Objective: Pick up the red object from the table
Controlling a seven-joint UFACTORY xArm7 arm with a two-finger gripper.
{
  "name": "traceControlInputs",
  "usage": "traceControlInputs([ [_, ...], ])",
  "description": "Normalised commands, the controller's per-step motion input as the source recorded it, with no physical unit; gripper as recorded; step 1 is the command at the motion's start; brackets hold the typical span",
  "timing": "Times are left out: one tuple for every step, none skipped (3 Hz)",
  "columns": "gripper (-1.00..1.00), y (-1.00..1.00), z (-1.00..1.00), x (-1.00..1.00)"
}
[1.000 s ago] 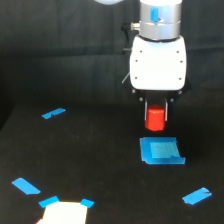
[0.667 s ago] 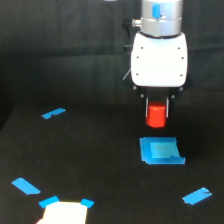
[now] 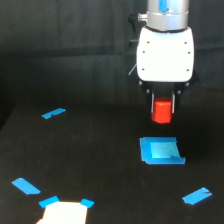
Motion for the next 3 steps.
traceControlInputs([
  [-0.93, -0.16, 0.20, 0.07],
  [-0.65, 0.15, 0.01, -0.17],
  [-0.52, 0.23, 0.04, -0.34],
])
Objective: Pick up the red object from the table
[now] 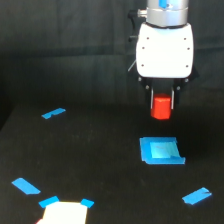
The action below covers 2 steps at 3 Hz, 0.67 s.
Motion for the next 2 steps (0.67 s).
traceControlInputs([
  [-0.82, -0.02, 0.20, -0.39],
  [-0.73, -0.34, 1.00, -0.70],
])
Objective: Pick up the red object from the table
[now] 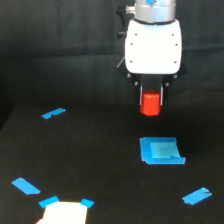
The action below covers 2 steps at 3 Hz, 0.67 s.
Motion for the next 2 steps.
traceControlInputs([
  [-0.68, -0.70, 0.21, -0.51],
  [-0.97, -1.00, 0.39, -0.45],
])
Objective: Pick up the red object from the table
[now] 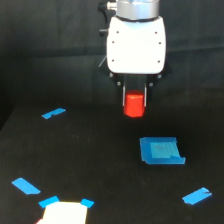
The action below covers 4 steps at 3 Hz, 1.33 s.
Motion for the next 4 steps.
traceControlInputs([
  [-0.46, -0.62, 0.43, -0.50],
  [-1.00, -0.58, 0.57, -0.44],
  [-0.77, -0.75, 0.42, -0.58],
  [-1.00, -0.65, -0.19, -0.28],
])
